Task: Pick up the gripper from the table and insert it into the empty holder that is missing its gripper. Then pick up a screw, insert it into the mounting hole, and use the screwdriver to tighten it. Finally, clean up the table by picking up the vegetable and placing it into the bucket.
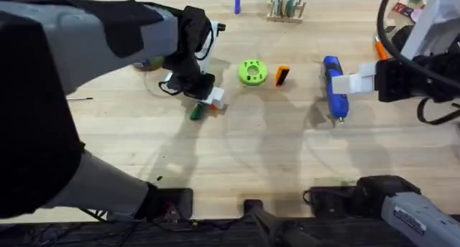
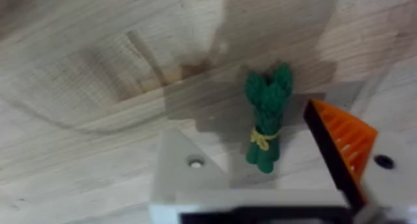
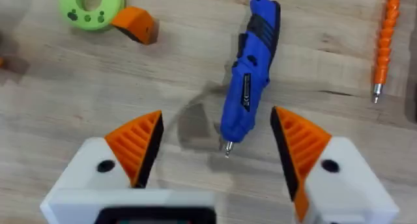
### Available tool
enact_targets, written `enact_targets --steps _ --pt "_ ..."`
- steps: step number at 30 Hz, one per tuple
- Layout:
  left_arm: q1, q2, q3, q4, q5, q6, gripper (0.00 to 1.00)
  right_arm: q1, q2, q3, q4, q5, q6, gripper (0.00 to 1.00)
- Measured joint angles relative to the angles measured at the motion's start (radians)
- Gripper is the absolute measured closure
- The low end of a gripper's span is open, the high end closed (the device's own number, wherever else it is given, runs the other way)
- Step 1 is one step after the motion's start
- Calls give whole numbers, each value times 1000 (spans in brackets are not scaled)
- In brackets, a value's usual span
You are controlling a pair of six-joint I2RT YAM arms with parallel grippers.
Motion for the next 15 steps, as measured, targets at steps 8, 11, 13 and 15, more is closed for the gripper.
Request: enact_targets --steps 8,11,13,15 --pt "0 0 0 -5 3 8 994 0 0 0 0 0 0 13" --pt "0 0 0 -4 3 8 993 0 0 0 0 0 0 10" --pt "0 0 0 -4 3 8 995 0 0 0 0 0 0 10" --pt "0 0 0 -2 3 8 995 0 0 0 0 0 0 10"
